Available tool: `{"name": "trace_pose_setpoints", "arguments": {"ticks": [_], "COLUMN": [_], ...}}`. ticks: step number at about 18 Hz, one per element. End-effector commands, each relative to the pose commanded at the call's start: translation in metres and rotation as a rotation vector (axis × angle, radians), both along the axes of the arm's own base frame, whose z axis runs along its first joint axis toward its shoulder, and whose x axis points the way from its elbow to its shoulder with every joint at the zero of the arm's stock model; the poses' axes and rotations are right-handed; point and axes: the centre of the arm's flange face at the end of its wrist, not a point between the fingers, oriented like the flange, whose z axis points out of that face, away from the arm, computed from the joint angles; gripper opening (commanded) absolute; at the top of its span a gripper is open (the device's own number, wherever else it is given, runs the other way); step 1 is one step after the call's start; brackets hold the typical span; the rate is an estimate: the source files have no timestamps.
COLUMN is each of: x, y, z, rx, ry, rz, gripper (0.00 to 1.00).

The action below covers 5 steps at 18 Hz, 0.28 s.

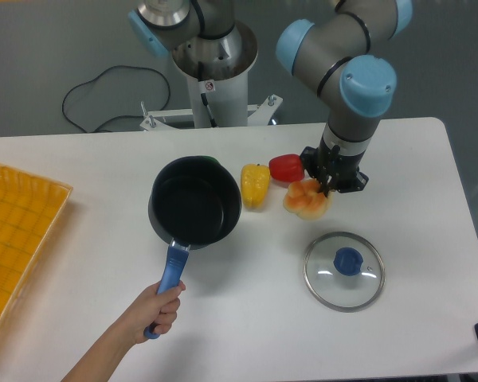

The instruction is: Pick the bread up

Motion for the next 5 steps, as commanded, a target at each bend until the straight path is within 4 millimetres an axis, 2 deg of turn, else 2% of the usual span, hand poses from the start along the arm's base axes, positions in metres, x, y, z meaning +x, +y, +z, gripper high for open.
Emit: {"name": "trace_pose_setpoints", "arguments": {"ticks": [2,5], "x": [-0.0029,-0.0068], "y": [-0.0008,-0.0035], "z": [0.0078,0.0087], "rx": [-0.027,-0.031], "ry": [0.011,0.013], "rz": [-0.006,-0.015], "gripper": [0.00,0.00]}}
